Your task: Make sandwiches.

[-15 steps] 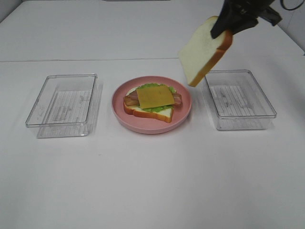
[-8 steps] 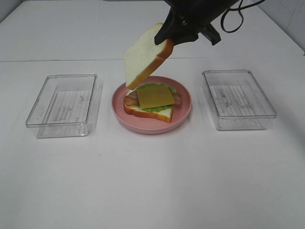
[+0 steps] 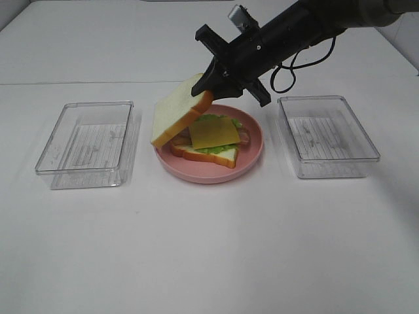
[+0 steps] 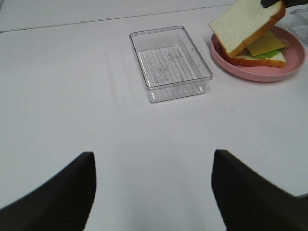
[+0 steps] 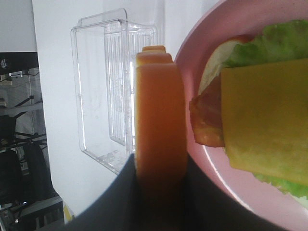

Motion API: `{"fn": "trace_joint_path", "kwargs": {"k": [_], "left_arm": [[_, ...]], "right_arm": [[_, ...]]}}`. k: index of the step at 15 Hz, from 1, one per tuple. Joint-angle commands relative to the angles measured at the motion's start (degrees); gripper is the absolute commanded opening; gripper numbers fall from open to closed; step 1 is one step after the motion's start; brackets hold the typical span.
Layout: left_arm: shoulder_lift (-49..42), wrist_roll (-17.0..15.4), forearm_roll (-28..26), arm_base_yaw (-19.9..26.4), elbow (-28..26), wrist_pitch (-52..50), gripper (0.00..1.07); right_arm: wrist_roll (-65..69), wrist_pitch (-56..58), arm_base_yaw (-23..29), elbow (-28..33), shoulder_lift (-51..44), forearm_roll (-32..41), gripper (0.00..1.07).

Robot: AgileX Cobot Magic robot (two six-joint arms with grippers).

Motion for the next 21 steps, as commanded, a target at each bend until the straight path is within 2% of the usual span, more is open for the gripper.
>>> {"fn": "trace_joint_path", "kwargs": {"k": [1,8,9,10,11,12,13,14,21], "left_arm": [[-1.4,0.1,0.2,0.0,0.1,-0.2,0.66],[-1.4,0.1,0.2,0.0,0.1,-0.2,0.66],[-1.4,0.1,0.2,0.0,0.1,-0.2,0.66],[-1.4,0.1,0.2,0.0,0.1,-0.2,0.66],[-1.4,0.1,0.2,0.0,0.1,-0.2,0.66],[-1.4,0.1,0.2,0.0,0.1,-0.2,0.66],[-1.4,0.1,0.2,0.0,0.1,-0.2,0.66],[-1.4,0.1,0.2,0.0,0.1,-0.2,0.66],[-1.4,0.1,0.2,0.0,0.1,-0.2,0.66]], "right_arm": [[1.4,-0.9,0.1,0.3,0.1,-3.0,0.0],[9.9,-1.0,0.1,0.3,0.1,-17.1,0.0],[10.0,-1.0,0.1,0.3,0.1,-17.8,0.06],[10.0,-1.0,0.1,0.3,0.1,-18.1,0.17],[10.0,-0.8,0.1,0.3,0.1,-18.7,0.35],[9.9,-0.3,0.1,0.3,-0.1,-20.2,0.74],[9.9,-0.3,0.1,0.3,-0.1,-20.2,0.74],[9.5,-0.3,0.1,0.3,-1.1,-23.2,0.86],[9.5,6.5,0.1,0.3,-11.0,-41.0,0.85]]}}
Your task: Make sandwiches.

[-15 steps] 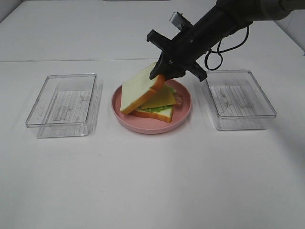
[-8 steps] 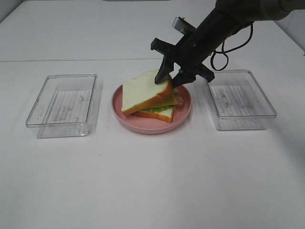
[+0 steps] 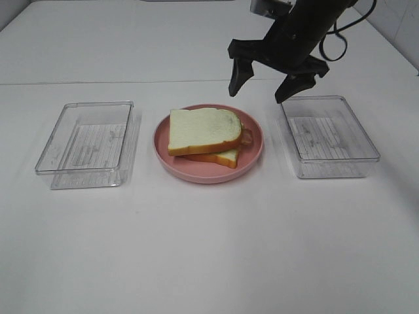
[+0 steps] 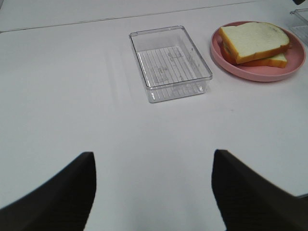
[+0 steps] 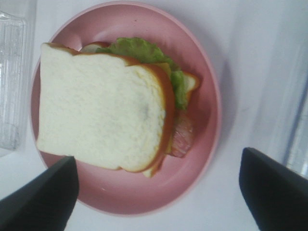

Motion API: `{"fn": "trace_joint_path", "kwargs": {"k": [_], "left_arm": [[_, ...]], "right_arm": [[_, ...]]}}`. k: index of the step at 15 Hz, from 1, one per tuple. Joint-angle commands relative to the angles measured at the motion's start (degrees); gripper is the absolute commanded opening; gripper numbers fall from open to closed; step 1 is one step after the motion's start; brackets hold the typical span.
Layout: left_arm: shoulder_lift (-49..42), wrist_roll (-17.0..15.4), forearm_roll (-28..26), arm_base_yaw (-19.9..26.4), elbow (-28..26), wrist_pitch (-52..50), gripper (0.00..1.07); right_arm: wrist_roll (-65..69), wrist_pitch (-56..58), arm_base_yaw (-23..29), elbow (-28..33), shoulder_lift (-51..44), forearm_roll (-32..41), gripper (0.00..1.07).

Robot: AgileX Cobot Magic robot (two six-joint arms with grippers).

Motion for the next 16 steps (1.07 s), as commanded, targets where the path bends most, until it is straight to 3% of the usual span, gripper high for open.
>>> {"fn": "trace_joint_path", "kwargs": {"k": [1,4,9,12,14,16], "left_arm": [[-1.4,0.1,0.2,0.0,0.1,-0.2,0.66],[-1.4,0.1,0.2,0.0,0.1,-0.2,0.66],[-1.4,0.1,0.2,0.0,0.1,-0.2,0.66],[-1.4,0.1,0.2,0.0,0.1,-0.2,0.66],[-1.4,0.1,0.2,0.0,0.1,-0.2,0.66],[-1.4,0.1,0.2,0.0,0.1,-0.2,0.66]], "right_arm": [[0.0,5.4,0.1,0.3,-4.6,-7.7,0.85],[0.0,14.5,0.1,0.3,-11.3,-15.8,0.85],[0.0,19.7,0.1,1.7,-22.8,-16.8,0.85],[0.0,19.7,0.1,9.3,-31.6,-16.8,0.85],[0.0,19.4,0.1,22.3,-42.2,-16.8,0.85],[0.0,19.1,0.1,29.6,-48.0,-16.8,0.85]]}}
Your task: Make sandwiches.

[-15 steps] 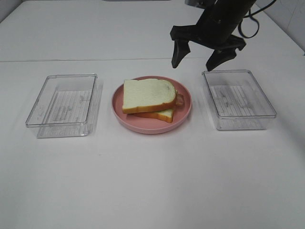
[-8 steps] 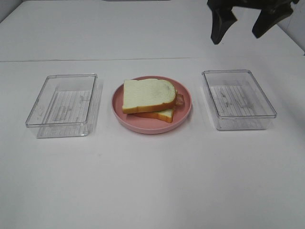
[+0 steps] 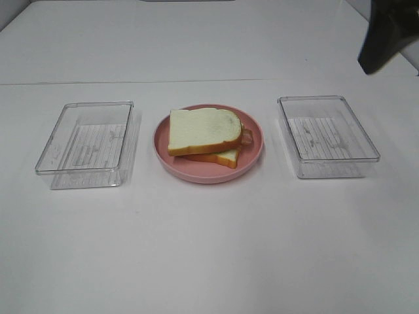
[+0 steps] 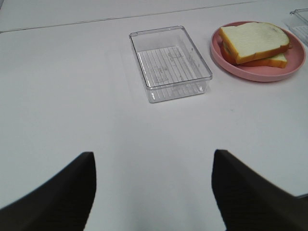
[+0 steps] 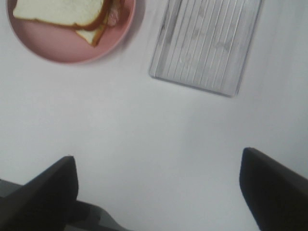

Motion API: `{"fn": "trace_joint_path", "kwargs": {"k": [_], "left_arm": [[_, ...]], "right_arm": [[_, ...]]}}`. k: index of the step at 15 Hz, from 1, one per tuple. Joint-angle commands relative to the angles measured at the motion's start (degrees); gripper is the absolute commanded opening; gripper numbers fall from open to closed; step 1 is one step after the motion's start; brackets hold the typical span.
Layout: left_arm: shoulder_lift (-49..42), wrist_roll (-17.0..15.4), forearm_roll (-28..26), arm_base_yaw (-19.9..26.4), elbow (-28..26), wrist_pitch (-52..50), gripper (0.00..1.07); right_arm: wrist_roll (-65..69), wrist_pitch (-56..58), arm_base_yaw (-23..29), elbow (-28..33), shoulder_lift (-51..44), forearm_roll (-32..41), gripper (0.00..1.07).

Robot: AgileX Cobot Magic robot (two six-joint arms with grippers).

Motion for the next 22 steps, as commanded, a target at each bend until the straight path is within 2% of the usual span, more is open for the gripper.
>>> {"fn": "trace_joint_path", "kwargs": {"k": [1,2,3,4,5,9,12,15,22], "left_arm": [[-1.4,0.1,0.1,0.0,0.1,-0.2,0.66],[-1.4,0.5,-0.2,0.0,0.1,-0.2,0.66],[-1.4,1.2,-1.0,0.0,0.1,-0.2,0.66],[-1.4,2.5,-2.0,0.0,0.1,-0.2,0.66],[-1.4,3.1,-2.5,0.0,0.1,-0.2,0.66],[-1.4,3.1,-2.5,0.0,0.1,-0.2,0.66],[-1.4,3.1,-2.5,0.0,0.1,-0.2,0.66],[-1.4,3.1,-2.5,0.0,0.1,-0.3,0.66],[-1.3,3.1,-2.5,0.0,0.1,-0.3,0.66]], "right_arm": [[-0.4,3.3,0.1,11.0,-9.1,-0.6,0.85],[-0.6,2.7,0.1,15.9,-13.5,-0.6,0.85],[-0.7,2.3,0.1,18.0,-15.4,-0.6,0.85],[-1.3,1.1,0.1,27.7,-25.9,-0.6,0.85],[-1.8,0.9,0.1,32.0,-31.3,-0.6,0.85],[-3.3,-1.4,0.1,41.3,-49.2,-0.6,0.85],[-4.5,-2.4,0.1,45.5,-65.2,-0.6,0.85],[-4.5,-8.5,0.1,47.4,-75.0,-0.8,0.85],[-4.5,-8.8,0.1,47.8,-76.7,-0.8,0.85]]}}
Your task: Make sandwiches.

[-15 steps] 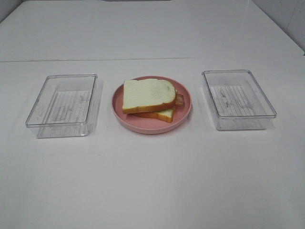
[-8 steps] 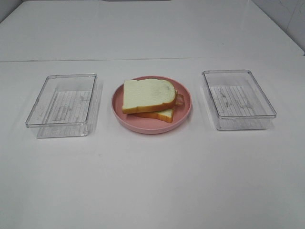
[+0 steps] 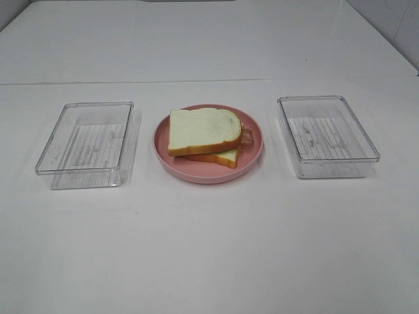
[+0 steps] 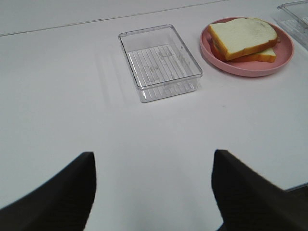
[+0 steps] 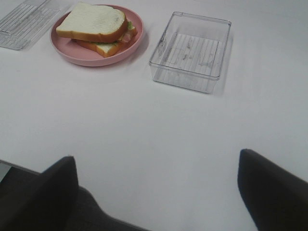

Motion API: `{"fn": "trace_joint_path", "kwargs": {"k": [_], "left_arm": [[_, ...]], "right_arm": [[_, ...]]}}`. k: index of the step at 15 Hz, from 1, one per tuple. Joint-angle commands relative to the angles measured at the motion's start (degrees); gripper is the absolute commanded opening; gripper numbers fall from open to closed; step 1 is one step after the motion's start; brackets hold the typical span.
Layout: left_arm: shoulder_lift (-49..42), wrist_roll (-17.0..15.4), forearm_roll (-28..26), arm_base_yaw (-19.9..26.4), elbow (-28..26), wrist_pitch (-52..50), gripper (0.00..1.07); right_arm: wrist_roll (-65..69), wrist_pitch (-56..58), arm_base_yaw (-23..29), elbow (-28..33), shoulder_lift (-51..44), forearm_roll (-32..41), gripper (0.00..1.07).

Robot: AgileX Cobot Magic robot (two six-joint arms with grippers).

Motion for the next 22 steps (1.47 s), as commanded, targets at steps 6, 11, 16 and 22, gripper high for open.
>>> {"fn": "trace_joint_path", "kwargs": {"k": [6,11,16,22], "left_arm": [[-1.3,0.1,-0.4,6.3,0.1,-0.3,0.66],[-1.3,0.1,-0.4,16.9,0.1,-0.3,0.66],[-1.3,0.1,-0.4,17.5,0.1,-0.3,0.66],[-1.2,0.2,-1.6,17.5,0.1,-0.3,0.66]], "right_arm": [[-0.9,-0.9,-2.8,0.2,-0.4,-0.2,0.85],[-0.9,-0.9,-14.3,0.2,-0.4,-0.2,0.85],[-0.8,-0.9,-16.0,0.2,-1.6,0.2,0.85],[-0.7,-0.9,-15.9,0.2,-2.8,0.3,0.85]]}}
